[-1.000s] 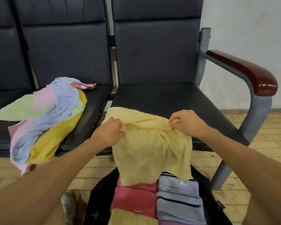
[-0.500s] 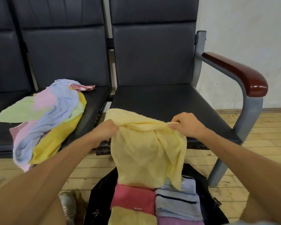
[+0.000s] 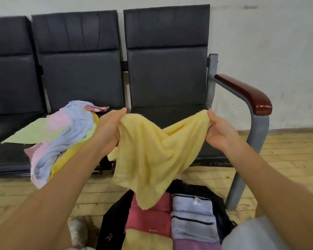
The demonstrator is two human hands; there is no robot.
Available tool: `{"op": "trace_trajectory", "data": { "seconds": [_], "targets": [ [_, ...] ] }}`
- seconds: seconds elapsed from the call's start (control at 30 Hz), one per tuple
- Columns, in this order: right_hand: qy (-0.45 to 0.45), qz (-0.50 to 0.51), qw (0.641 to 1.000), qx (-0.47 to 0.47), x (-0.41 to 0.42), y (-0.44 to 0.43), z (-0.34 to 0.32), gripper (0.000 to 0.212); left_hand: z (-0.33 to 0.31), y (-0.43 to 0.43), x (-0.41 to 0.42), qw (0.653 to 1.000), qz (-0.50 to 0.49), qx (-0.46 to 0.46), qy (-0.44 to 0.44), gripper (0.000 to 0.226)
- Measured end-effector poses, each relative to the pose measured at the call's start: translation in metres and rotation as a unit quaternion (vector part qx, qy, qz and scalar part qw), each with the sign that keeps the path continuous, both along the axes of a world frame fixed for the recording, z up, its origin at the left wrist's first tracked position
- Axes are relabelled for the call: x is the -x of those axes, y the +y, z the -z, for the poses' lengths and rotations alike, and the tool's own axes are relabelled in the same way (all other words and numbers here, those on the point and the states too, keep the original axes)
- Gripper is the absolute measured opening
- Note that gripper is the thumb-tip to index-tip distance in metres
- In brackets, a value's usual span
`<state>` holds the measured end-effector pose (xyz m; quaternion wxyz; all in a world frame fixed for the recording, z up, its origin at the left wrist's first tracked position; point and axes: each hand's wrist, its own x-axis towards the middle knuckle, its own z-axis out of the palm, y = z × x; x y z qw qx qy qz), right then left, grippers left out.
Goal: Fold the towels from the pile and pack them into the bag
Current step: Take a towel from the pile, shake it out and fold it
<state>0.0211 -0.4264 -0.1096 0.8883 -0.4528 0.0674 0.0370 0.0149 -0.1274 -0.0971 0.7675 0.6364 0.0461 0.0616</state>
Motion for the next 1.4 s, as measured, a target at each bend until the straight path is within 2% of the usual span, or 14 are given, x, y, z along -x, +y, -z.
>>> {"op": "trace_trajectory", "data": {
  "seconds": [0.13,0.23,0.3,0.37,0.43,0.53,0.6,0.63,0.7,0.8,0.9,1.1,1.2,1.4],
  "targets": [
    [-0.033,0.031,0.999,-0.021,0.006,-0.019,0.007,0.024,0.027,0.016,0.011,0.999,-0.033,-0.012,0.015,0.019],
    [-0.038,0.050,0.998,0.015,0.004,-0.029,0.010,0.033,0.032,0.027,0.013,0.998,-0.059,0.017,0.024,0.017],
    [-0.029,0.078,0.995,0.051,0.003,-0.035,0.012,0.035,0.032,0.031,0.014,0.997,-0.068,-0.007,0.023,0.011],
    [-0.031,0.109,0.983,0.143,0.003,-0.038,0.014,0.032,0.037,0.033,0.015,0.995,-0.076,-0.055,0.018,0.032],
    [-0.046,0.137,0.945,0.292,0.005,-0.036,0.014,0.020,0.042,0.032,0.017,0.991,-0.081,-0.102,0.010,0.037],
    [-0.092,0.175,0.855,0.480,0.007,-0.032,0.015,0.021,0.045,0.034,0.018,0.985,-0.089,-0.149,-0.001,0.026],
    [-0.102,0.165,0.806,0.559,0.006,-0.032,0.018,0.019,0.044,0.035,0.017,0.981,-0.105,-0.163,-0.002,0.010],
    [-0.093,0.160,0.802,0.568,0.005,-0.032,0.019,0.019,0.043,0.036,0.017,0.979,-0.111,-0.170,0.001,0.003],
    [-0.048,0.158,0.841,0.514,0.003,-0.032,0.020,0.021,0.043,0.037,0.017,0.976,-0.117,-0.182,0.005,0.015],
    [0.019,0.160,0.918,0.363,0.003,-0.034,0.015,0.020,0.040,0.039,0.018,0.971,-0.130,-0.202,0.007,0.027],
    [0.021,0.127,0.955,0.268,0.006,-0.040,0.013,0.024,0.039,0.036,0.021,0.968,-0.135,-0.213,0.007,0.030],
    [0.008,0.104,0.966,0.236,0.009,-0.042,0.012,0.019,0.039,0.032,0.027,0.979,-0.049,-0.191,0.050,0.018],
    [-0.008,0.102,0.968,0.231,0.011,-0.040,0.012,0.021,0.038,0.032,0.028,0.982,-0.014,-0.179,0.065,0.023],
    [-0.018,0.107,0.966,0.235,0.012,-0.037,0.011,0.024,0.037,0.038,0.027,0.987,-0.009,-0.141,0.076,0.023]
  ]
}}
